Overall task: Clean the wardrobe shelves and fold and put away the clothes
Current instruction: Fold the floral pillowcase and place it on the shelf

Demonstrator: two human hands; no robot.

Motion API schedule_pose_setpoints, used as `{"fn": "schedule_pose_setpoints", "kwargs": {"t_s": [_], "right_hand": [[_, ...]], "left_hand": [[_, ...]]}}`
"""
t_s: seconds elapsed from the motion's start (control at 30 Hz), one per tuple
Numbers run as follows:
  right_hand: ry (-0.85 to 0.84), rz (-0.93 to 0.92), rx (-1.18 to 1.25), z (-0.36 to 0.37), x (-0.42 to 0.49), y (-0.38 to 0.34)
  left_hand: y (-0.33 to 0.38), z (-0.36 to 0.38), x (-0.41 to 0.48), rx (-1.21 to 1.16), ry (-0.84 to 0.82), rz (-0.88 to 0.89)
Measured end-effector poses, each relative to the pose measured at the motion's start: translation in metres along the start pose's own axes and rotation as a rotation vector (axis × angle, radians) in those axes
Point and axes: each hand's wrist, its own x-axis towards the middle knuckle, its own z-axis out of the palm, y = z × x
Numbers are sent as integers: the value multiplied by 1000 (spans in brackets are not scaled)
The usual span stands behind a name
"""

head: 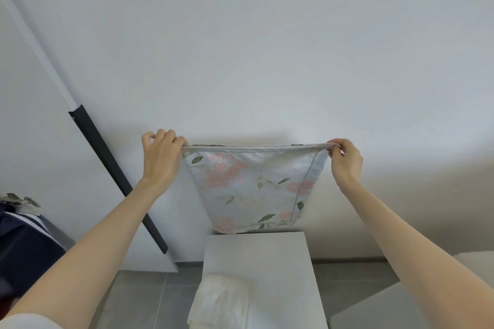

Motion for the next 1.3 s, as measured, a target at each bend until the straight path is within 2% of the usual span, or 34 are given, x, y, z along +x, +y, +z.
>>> {"fn": "schedule_pose_setpoints", "kwargs": {"t_s": [0.17, 0.33, 0.53, 0.8, 0.9, 1.07, 1.3], "right_hand": [[1, 34, -34, -12, -43, 26], [-36, 102, -99, -32, -107, 64], [-71, 198, -250, -68, -208, 104], [-288, 399, -442, -107, -303, 176], [-371, 460, -513, -112, -321, 196], [-399, 533, -532, -104, -320, 220], [-383, 549, -515, -61, -269, 257]], "left_hand": [[8, -13, -45, -93, -6, 9], [10, -25, -121, -197, -97, 16], [14, -40, -226, -315, -326, 2], [15, -38, -329, -421, -741, 70], [14, -32, -349, -440, -847, 83], [14, -8, -348, -611, -1006, -81], [28, 70, -306, -743, -1104, -457]]}}
